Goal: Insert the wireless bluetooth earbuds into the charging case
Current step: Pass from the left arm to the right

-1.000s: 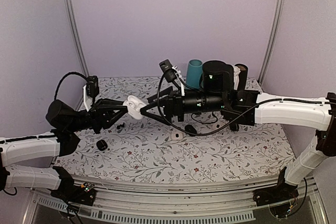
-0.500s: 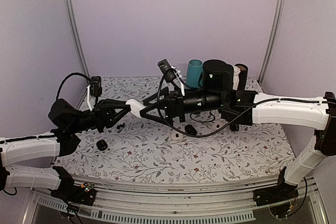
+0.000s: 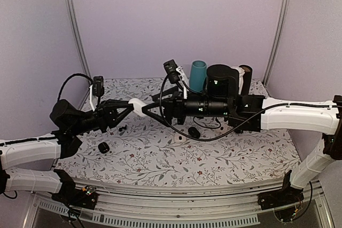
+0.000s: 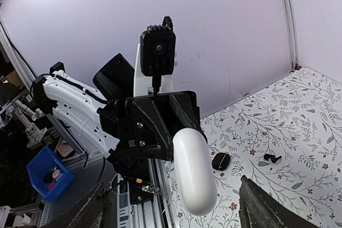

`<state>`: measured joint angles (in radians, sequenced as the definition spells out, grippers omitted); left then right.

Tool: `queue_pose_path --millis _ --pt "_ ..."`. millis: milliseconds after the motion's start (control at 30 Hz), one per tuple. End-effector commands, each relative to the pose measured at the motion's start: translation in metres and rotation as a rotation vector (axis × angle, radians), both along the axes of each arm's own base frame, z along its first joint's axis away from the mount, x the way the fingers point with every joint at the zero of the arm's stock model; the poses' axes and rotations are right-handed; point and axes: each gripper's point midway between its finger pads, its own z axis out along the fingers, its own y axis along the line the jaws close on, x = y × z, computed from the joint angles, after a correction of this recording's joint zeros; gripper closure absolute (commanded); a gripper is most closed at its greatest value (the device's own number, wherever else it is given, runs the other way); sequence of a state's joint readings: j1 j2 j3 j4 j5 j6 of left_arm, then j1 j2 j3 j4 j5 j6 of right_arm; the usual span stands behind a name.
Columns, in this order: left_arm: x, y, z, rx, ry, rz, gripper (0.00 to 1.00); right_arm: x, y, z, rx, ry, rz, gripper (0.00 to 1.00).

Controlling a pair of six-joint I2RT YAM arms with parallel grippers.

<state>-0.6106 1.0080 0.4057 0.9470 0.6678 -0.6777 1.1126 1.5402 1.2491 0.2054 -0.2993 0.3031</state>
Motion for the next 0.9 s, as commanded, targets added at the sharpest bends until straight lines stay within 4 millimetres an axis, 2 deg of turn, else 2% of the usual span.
queue_pose_path --millis 0,167,300,333,567,667,867 --pt "-0.002 0.000 0.016 -0.032 -0.021 -0.006 1.00 0.004 0.007 -0.013 -0.030 0.030 -0.016 0.20" --pt "-0.005 0.002 0.021 -0.078 -0.013 -0.022 1.00 -0.002 0.013 -0.020 0.008 0.097 0.047 0.31" --pt "-0.007 0.002 0.021 -0.108 -0.001 -0.042 1.00 0.001 0.013 -0.012 0.074 0.146 0.082 0.40" --pt "-0.007 0.002 0.020 -0.108 0.004 -0.045 1.00 0.001 0.012 -0.019 0.074 0.163 0.087 0.42" --pt "-0.003 0.002 0.019 -0.109 0.015 -0.036 1.00 -0.001 0.019 -0.016 0.122 0.211 0.138 0.58" --pt "-0.002 0.001 0.016 -0.105 0.023 -0.035 1.00 0.000 0.021 -0.018 0.125 0.221 0.136 0.61" --pt "0.000 0.000 0.011 -0.097 0.044 -0.032 1.00 0.005 0.020 -0.010 0.157 0.208 0.109 0.66"
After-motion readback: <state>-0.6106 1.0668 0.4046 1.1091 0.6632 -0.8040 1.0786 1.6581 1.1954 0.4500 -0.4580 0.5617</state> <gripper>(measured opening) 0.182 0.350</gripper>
